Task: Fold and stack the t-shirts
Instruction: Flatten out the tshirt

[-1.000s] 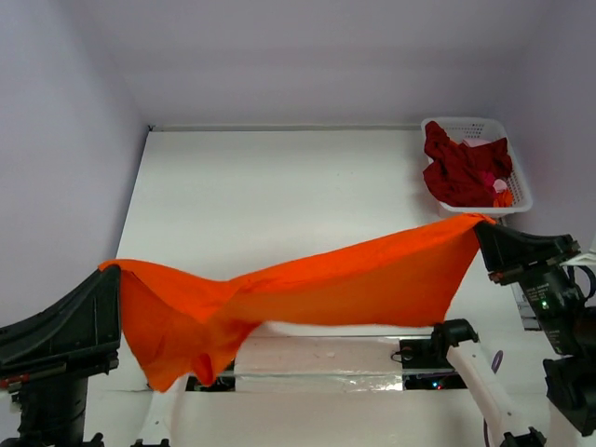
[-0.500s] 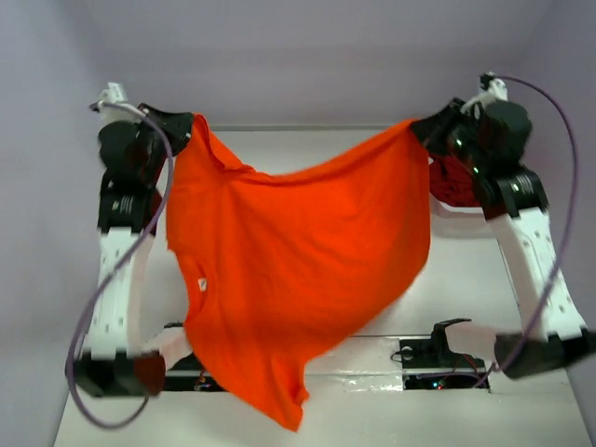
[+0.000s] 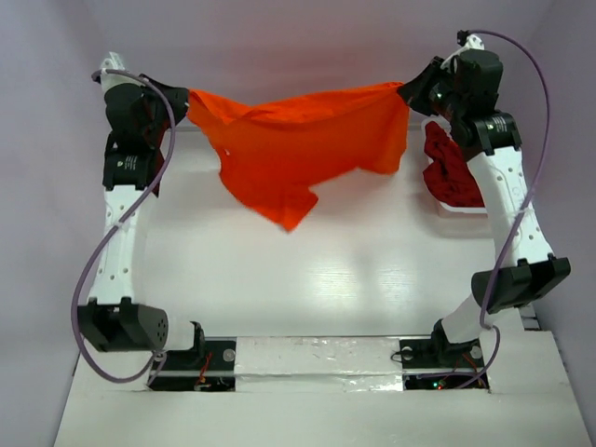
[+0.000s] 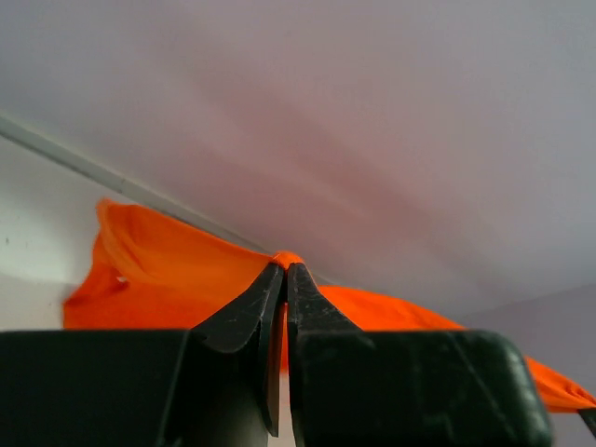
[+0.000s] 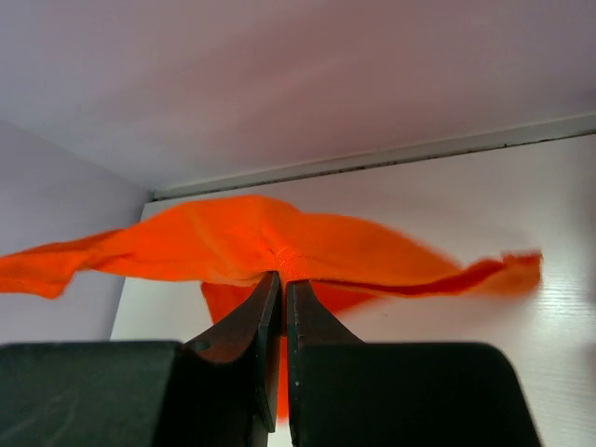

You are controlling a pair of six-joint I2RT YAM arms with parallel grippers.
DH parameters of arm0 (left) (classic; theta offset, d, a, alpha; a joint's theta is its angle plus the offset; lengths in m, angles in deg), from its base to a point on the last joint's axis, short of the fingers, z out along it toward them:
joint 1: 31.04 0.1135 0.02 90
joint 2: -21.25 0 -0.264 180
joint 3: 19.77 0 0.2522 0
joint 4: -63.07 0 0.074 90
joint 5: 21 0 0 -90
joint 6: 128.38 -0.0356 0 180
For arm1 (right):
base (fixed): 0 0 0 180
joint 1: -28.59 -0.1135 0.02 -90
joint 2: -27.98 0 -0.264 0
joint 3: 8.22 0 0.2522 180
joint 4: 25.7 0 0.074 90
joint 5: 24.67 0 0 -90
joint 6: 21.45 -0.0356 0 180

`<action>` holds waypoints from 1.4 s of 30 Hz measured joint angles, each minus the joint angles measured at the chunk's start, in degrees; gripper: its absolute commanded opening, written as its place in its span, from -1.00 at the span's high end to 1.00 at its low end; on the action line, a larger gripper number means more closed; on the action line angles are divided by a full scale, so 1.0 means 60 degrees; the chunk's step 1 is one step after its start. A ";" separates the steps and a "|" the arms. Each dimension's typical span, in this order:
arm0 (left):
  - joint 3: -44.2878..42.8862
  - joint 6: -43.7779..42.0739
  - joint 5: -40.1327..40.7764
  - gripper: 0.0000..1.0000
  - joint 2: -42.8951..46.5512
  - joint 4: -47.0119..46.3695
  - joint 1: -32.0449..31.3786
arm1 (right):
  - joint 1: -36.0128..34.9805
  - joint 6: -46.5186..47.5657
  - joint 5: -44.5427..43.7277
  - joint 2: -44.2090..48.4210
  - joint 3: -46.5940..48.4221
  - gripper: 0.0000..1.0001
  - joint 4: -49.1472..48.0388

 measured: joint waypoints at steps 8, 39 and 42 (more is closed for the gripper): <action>0.0335 -0.0055 -0.0375 1.00 0.2688 0.0095 0.0000 | 0.0000 0.0131 0.0066 0.2761 -0.2080 1.00 -0.0138; -0.0954 0.0397 -0.1854 1.00 0.9854 0.3413 -0.0838 | 0.0000 -0.0386 0.1745 1.3096 -0.5282 1.00 0.0696; -0.1137 0.0393 -0.1829 1.00 0.9857 0.3424 -0.0907 | 0.0000 -0.0484 0.1796 1.3096 -0.5402 1.00 0.0747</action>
